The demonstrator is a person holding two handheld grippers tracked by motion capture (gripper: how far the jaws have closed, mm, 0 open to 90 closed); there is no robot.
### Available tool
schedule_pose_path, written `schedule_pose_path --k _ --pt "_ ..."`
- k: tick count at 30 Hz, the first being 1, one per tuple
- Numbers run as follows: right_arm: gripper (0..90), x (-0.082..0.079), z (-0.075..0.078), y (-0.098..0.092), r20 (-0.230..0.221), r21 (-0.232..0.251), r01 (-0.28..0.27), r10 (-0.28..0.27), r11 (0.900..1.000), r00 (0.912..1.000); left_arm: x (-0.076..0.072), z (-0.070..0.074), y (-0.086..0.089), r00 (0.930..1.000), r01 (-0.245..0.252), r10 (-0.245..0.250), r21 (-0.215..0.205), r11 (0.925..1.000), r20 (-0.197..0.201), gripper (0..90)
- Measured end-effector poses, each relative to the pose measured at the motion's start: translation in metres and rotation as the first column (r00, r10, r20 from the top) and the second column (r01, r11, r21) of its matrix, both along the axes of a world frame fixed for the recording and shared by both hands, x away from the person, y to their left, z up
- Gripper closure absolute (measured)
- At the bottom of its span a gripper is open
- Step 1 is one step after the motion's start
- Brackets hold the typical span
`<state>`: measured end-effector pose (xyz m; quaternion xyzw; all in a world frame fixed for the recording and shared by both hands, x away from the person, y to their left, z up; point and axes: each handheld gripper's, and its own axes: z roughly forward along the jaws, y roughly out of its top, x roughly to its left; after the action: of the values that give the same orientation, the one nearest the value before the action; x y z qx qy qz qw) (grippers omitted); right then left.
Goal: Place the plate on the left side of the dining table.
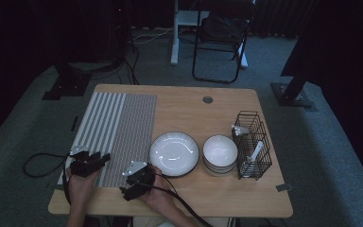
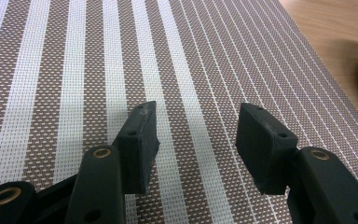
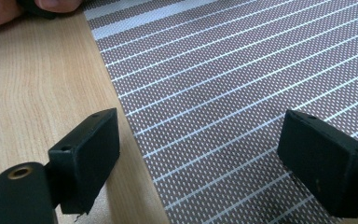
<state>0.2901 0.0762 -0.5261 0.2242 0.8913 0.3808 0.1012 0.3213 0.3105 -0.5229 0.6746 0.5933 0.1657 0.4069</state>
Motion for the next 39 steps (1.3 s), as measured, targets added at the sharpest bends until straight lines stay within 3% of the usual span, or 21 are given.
schedule_pose_path --k 21,28,33,39 --pt "16.2 -0.003 0.0 0.0 0.007 0.006 0.017 -0.018 1.0 0.9998 0.0 0.0 -0.001 1.0 0.002 -0.002 0.014 0.9999 -0.001 49.2" --pt "32.3 -0.008 0.002 -0.001 0.017 0.016 0.013 -0.013 1.0 0.9998 0.0 0.0 -0.001 1.0 0.002 -0.002 0.015 0.9999 0.0 48.9" --pt "40.0 -0.012 0.006 -0.004 -0.01 0.037 -0.003 0.003 0.999 0.9999 0.0 0.0 -0.002 1.0 0.003 -0.003 0.017 0.9999 0.001 48.6" --pt "40.1 -0.018 0.019 -0.01 0.017 0.056 -0.038 0.037 0.998 0.9992 0.0 0.0 -0.002 1.0 0.005 -0.005 0.017 0.9998 0.001 48.6"
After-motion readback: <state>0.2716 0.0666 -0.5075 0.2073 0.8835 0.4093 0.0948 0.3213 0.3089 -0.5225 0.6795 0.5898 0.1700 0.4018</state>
